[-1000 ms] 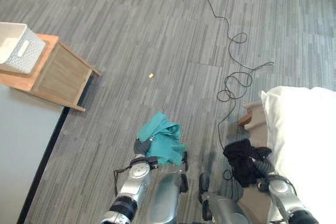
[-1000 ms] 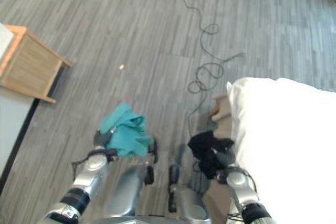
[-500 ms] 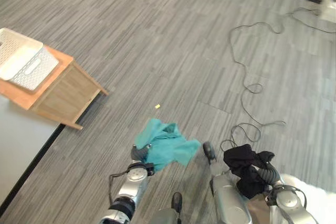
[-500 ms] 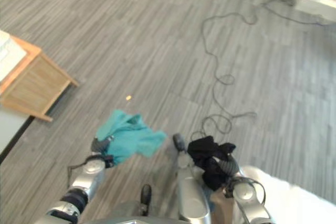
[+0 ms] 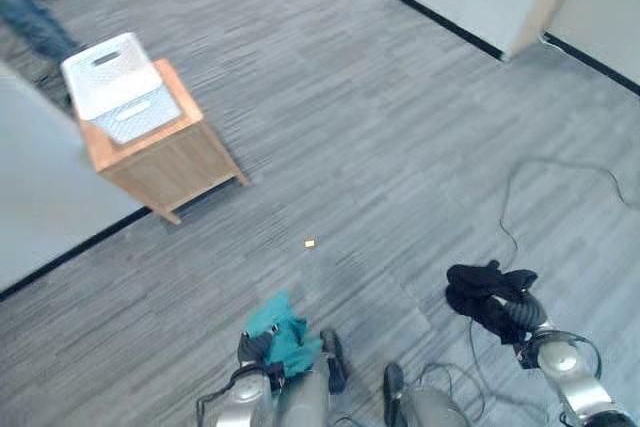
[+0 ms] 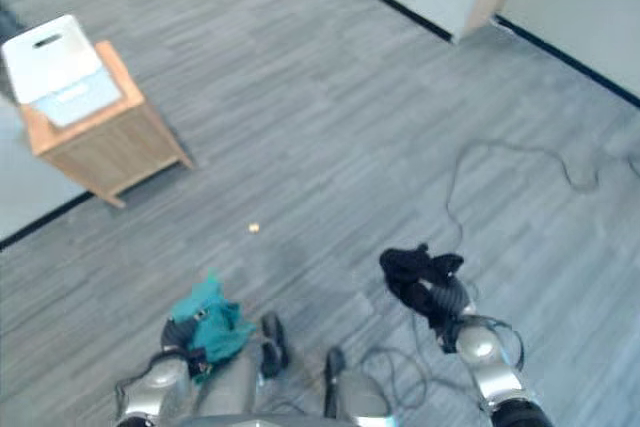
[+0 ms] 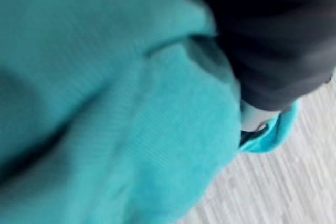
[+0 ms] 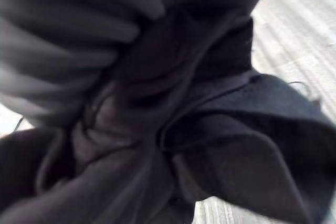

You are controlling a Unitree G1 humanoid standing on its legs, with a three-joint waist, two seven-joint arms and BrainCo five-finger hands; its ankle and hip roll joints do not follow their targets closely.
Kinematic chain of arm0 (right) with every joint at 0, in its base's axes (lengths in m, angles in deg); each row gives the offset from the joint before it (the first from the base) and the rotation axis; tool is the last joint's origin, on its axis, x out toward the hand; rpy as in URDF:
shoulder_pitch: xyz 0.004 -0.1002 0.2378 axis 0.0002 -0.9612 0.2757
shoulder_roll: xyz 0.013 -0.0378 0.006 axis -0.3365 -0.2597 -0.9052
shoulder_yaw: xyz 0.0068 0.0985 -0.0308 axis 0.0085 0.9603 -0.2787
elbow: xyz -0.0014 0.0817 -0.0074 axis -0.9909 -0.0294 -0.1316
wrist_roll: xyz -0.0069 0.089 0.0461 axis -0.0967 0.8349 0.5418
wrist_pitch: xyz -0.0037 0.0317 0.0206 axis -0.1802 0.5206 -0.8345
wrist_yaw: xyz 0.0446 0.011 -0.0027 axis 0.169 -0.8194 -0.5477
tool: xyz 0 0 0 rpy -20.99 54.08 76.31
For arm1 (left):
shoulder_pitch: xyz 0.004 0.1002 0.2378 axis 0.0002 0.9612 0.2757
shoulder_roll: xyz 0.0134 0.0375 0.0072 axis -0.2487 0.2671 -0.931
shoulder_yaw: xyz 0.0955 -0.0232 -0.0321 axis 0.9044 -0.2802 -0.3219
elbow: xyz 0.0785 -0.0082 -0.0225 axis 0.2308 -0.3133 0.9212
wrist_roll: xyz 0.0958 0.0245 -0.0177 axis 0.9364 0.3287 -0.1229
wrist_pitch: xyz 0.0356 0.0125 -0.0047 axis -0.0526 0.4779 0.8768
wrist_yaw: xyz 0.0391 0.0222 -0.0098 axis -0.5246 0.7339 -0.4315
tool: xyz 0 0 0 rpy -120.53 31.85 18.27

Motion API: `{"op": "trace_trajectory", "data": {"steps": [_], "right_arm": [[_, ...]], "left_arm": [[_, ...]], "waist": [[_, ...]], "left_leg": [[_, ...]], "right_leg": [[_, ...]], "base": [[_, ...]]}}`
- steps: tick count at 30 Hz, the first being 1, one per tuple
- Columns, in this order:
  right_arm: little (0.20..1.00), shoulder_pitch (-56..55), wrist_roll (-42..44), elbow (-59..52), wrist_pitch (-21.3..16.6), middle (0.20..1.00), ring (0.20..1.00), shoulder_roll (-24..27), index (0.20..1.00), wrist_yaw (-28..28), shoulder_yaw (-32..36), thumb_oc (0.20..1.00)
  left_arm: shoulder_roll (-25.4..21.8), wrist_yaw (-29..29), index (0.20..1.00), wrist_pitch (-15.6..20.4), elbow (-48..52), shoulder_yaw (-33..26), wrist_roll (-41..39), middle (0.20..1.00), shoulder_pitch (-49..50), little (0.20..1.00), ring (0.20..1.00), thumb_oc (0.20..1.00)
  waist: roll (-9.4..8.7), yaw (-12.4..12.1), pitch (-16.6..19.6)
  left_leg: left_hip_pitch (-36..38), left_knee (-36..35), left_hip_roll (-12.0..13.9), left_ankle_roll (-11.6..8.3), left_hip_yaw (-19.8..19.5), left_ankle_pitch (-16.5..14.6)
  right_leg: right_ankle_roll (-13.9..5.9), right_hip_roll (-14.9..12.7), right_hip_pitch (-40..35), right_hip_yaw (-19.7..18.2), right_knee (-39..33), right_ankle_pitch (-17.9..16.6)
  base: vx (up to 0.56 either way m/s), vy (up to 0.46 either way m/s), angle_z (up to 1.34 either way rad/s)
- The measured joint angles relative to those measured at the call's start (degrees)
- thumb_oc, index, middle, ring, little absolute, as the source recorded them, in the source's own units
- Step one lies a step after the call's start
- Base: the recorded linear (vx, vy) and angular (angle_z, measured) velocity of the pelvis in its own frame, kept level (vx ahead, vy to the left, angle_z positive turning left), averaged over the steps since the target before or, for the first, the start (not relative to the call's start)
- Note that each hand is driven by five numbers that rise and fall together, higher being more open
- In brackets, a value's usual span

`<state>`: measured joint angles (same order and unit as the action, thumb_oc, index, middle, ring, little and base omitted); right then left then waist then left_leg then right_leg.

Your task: Tidy up the quilt and then pick up the clothes from the bed and put them into the laundry hamper.

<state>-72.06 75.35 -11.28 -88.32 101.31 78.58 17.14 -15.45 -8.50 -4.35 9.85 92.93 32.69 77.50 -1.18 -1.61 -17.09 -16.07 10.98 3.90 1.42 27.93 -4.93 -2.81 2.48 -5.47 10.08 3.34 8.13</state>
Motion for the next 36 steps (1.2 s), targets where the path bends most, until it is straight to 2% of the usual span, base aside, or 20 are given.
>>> {"op": "trace_trajectory", "data": {"steps": [2, 5, 6, 8, 10, 14, 17, 18, 20, 21, 23, 24, 26, 27, 29, 30, 31, 32, 33, 36], "right_arm": [[0.200, -0.17, -0.08, 0.52, -0.25, 0.200, 0.200, -2.36, 0.200, 0.00, -1.15, 0.200], [0.200, -4.44, -0.19, -0.42, 0.28, 0.200, 0.200, -3.57, 0.200, -0.27, 0.29, 0.200], [0.200, -6.48, -0.30, -1.39, 0.87, 0.200, 0.200, -4.83, 0.200, -0.81, -0.75, 0.200], [0.200, -8.73, -0.31, -2.38, 0.57, 0.200, 0.200, -4.20, 0.200, -1.17, -1.38, 0.200], [0.200, -8.35, -0.25, -2.05, 0.49, 0.200, 0.200, -4.34, 0.200, -1.17, -1.37, 0.200], [0.200, -7.27, 0.06, 0.63, -0.20, 0.200, 0.200, -4.80, 0.200, -1.79, -1.83, 0.200], [0.200, -8.18, 0.19, 0.56, -0.20, 0.200, 0.200, -5.51, 0.200, -1.81, -1.56, 0.200], [0.200, -5.53, 0.19, 2.11, 0.35, 0.200, 0.200, -5.13, 0.200, -2.24, -1.28, 0.200], [0.200, -3.53, 0.86, 3.94, -0.03, 0.200, 0.200, -5.45, 0.200, -2.31, -0.42, 0.200], [0.200, -2.64, 1.31, 5.08, -0.19, 0.200, 0.200, -5.38, 0.200, -2.39, -0.08, 0.200], [0.200, -1.03, 1.68, 5.42, -0.18, 0.200, 0.200, -5.25, 0.200, -2.03, 0.41, 0.200], [0.200, 0.07, 1.69, 5.36, -0.24, 0.200, 0.200, -5.44, 0.200, -1.81, 0.20, 0.200], [0.200, 0.80, 1.70, 5.09, -0.26, 0.200, 0.200, -5.17, 0.200, -1.03, 0.15, 0.200], [0.200, 2.23, 1.69, 5.04, -0.24, 0.200, 0.200, -4.84, 0.200, -0.69, -0.51, 0.200], [0.200, 0.72, 1.68, 4.30, 0.53, 0.200, 0.200, -3.76, 0.200, -0.23, -1.38, 0.200], [0.200, 0.43, 1.66, 4.81, 0.64, 0.200, 0.200, -3.83, 0.200, -0.32, -1.61, 0.200], [0.200, 0.76, 1.59, 5.41, 0.46, 0.200, 0.200, -3.94, 0.200, -0.74, -1.57, 0.200], [0.200, -0.40, 1.55, 5.51, 0.58, 0.200, 0.200, -4.52, 0.200, -0.83, -1.76, 0.200], [0.200, -3.10, 1.54, 5.21, 0.55, 0.200, 0.200, -4.79, 0.200, -0.91, -3.02, 0.200], [0.200, -4.90, 1.23, 4.21, 0.33, 0.200, 0.200, -5.54, 0.200, -1.12, -4.53, 0.200]], "left_arm": [[-1.84, -0.02, 0.200, -0.39, -0.47, -0.19, 0.00, 0.200, 1.15, 0.200, 0.200, 0.200], [-0.53, -0.11, 0.200, -1.33, -0.97, 1.18, 0.07, 0.200, 2.62, 0.200, 0.200, 0.200], [-1.64, -0.30, 0.200, -1.54, -1.20, 1.53, 0.59, 0.200, 2.93, 0.200, 0.200, 0.200], [-1.46, -0.58, 0.200, -2.04, -0.69, 1.57, 1.65, 0.200, 1.60, 0.200, 0.200, 0.200], [-2.20, -0.62, 0.200, -2.02, -0.75, 2.27, 2.25, 0.200, -1.25, 0.200, 0.200, 0.200], [-5.20, -0.76, 0.200, -1.93, -0.64, 3.75, 4.41, 0.200, -4.59, 0.200, 0.200, 0.200], [-7.36, -1.02, 0.200, -1.87, -0.41, 4.12, 4.89, 0.200, -3.99, 0.200, 0.200, 0.200], [-6.68, -1.39, 0.200, -1.91, -0.95, 4.75, 5.06, 0.200, -3.80, 0.200, 0.200, 0.200], [-5.71, -2.39, 0.200, -1.16, -1.12, 4.85, 6.20, 0.200, -3.44, 0.200, 0.200, 0.200], [-5.20, -2.45, 0.200, -0.71, -0.87, 4.82, 6.19, 0.200, -3.25, 0.200, 0.200, 0.200], [-5.29, -2.18, 0.200, -0.09, 0.29, 4.88, 5.99, 0.200, -2.64, 0.200, 0.200, 0.200], [-5.39, -2.22, 0.200, -0.40, 0.02, 5.06, 5.98, 0.200, -1.70, 0.200, 0.200, 0.200], [-5.18, -2.27, 0.200, -0.83, 0.43, 6.70, 5.98, 0.200, -0.75, 0.200, 0.200, 0.200], [-4.27, -2.32, 0.200, -0.86, 1.19, 6.48, 6.03, 0.200, 0.75, 0.200, 0.200, 0.200], [-2.55, -2.48, 0.200, -0.74, 2.26, 6.19, 6.17, 0.200, 0.77, 0.200, 0.200, 0.200], [-2.10, -2.72, 0.200, -0.50, 4.09, 6.99, 6.26, 0.200, 1.66, 0.200, 0.200, 0.200], [-0.95, -2.72, 0.200, -0.05, 5.79, 5.29, 6.66, 0.200, 3.00, 0.200, 0.200, 0.200], [-0.84, -2.51, 0.200, -0.78, 6.20, 3.97, 6.65, 0.200, 4.19, 0.200, 0.200, 0.200], [-1.76, -2.57, 0.200, -1.01, 6.26, 4.24, 6.69, 0.200, 5.32, 0.200, 0.200, 0.200], [-2.80, -2.54, 0.200, -0.85, 5.62, 3.69, 6.67, 0.200, 6.83, 0.200, 0.200, 0.200]], "waist": [[-1.33, 0.27, 1.48], [3.60, 3.73, 1.22], [0.83, 3.55, 1.51], [-0.23, 6.54, 1.81], [-0.45, 6.92, 1.45], [0.29, 7.61, 1.12], [-2.23, 9.33, 1.96], [-0.30, 10.37, 0.74], [-0.57, 11.03, 0.46], [-1.23, 10.38, 0.30], [-3.44, 7.43, -0.64], [-3.37, 6.03, -1.14], [-5.73, 4.48, -2.25], [-2.64, 5.23, -2.29], [-0.26, 6.17, -2.31], [0.91, 5.70, -1.46], [2.65, 3.67, -1.13], [1.11, 3.70, -1.84], [0.31, 4.92, 0.13], [2.00, 4.56, 1.30]], "left_leg": [[0.73, -0.60, -3.90, 4.47, 0.96, 1.51], [13.12, -6.87, -7.16, 15.63, -2.88, -0.85], [18.47, -9.90, -9.67, 14.80, -8.17, 2.81], [20.14, -9.66, -9.63, 13.21, -14.64, 1.15], [21.30, -10.64, -8.27, 9.57, -19.09, 1.82], [25.01, -13.24, -2.27, 3.92, -29.06, -2.07], [28.32, -14.40, -1.09, 0.79, -33.73, -4.22], [30.14, -8.45, 3.06, -3.92, -34.10, -6.23], [27.39, 1.54, 3.09, -5.47, -33.01, -2.78], [20.76, 14.70, 3.04, -6.91, -32.66, -0.17], [4.01, 40.27, 4.16, -3.35, -30.27, 16.80], [1.12, 41.67, 5.00, -4.14, -27.60, 13.36], [-1.49, 34.14, 2.54, -4.33, -18.40, 7.23], [-3.02, 31.16, 3.94, -6.49, -19.30, 5.66], [-3.29, 19.10, 4.41, -6.86, -15.42, 4.18], [-3.02, 6.65, 3.30, -6.41, -9.27, 4.27], [-1.51, -6.05, 1.61, -4.95, -1.73, 4.24], [0.94, -8.31, -1.73, -2.25, 5.11, 2.26], [1.81, -6.57, -5.33, 1.04, 6.33, 2.24], [8.15, -2.68, -7.08, 10.18, 3.09, 0.99]], "right_leg": [[-0.96, 1.06, -3.73, 1.84, -0.52, 0.80], [-3.37, 3.65, 3.01, 5.97, 29.29, 2.48], [-1.10, -1.02, 11.12, 2.94, 49.04, 4.20], [-2.01, -3.91, 19.21, -7.21, 51.70, 3.76], [-2.05, -4.76, 23.65, -14.14, 42.81, 3.70], [-3.90, -3.48, 20.92, -21.39, -5.55, -1.06], [-5.54, -5.93, 20.50, -21.96, -5.76, 0.56], [-2.84, -1.81, 18.96, -18.75, 0.36, -10.72], [-1.83, -0.44, 16.71, -18.47, 2.86, -10.97], [0.82, -0.19, 15.42, -16.57, 3.36, -9.76], [6.58, -0.40, 14.69, -15.55, 4.69, -10.50], [6.73, 0.11, 13.07, -15.39, 4.05, -10.50], [6.00, -1.21, 7.64, -15.84, -1.12, -10.48], [6.15, 0.94, 6.12, -11.74, 2.24, -7.88], [10.84, 4.18, 6.10, -11.39, 11.01, 0.53], [6.65, 4.98, 3.52, -10.57, 5.91, 1.46], [2.86, 5.61, 1.16, -9.86, 3.90, 2.25], [4.17, 4.88, -3.94, -5.84, -0.37, 0.80], [3.51, 5.23, -6.15, -4.83, 0.74, 1.24], [1.95, 10.75, -6.72, -6.93, 8.58, 2.11]], "base": [[0.76, 0.015, 0.60], [0.60, -0.062, 0.90], [0.51, -0.186, 0.88], [0.52, -0.237, 1.43], [0.56, -0.298, 1.35], [0.59, -0.338, 1.28], [0.58, -0.431, 1.32], [0.61, -0.680, 1.19], [0.38, -0.655, 0.98], [0.30, -0.563, 0.70], [0.41, -0.451, -0.01], [0.21, -0.151, -0.34], [0.38, -0.110, -0.42], [0.78, -0.149, -0.31], [0.77, -0.046, 0.36], [0.72, -0.003, 0.09], [0.48, -0.026, -0.10], [0.50, 0.002, 0.27], [0.32, 0.003, 0.50], [0.47, -0.037, 0.01]]}}
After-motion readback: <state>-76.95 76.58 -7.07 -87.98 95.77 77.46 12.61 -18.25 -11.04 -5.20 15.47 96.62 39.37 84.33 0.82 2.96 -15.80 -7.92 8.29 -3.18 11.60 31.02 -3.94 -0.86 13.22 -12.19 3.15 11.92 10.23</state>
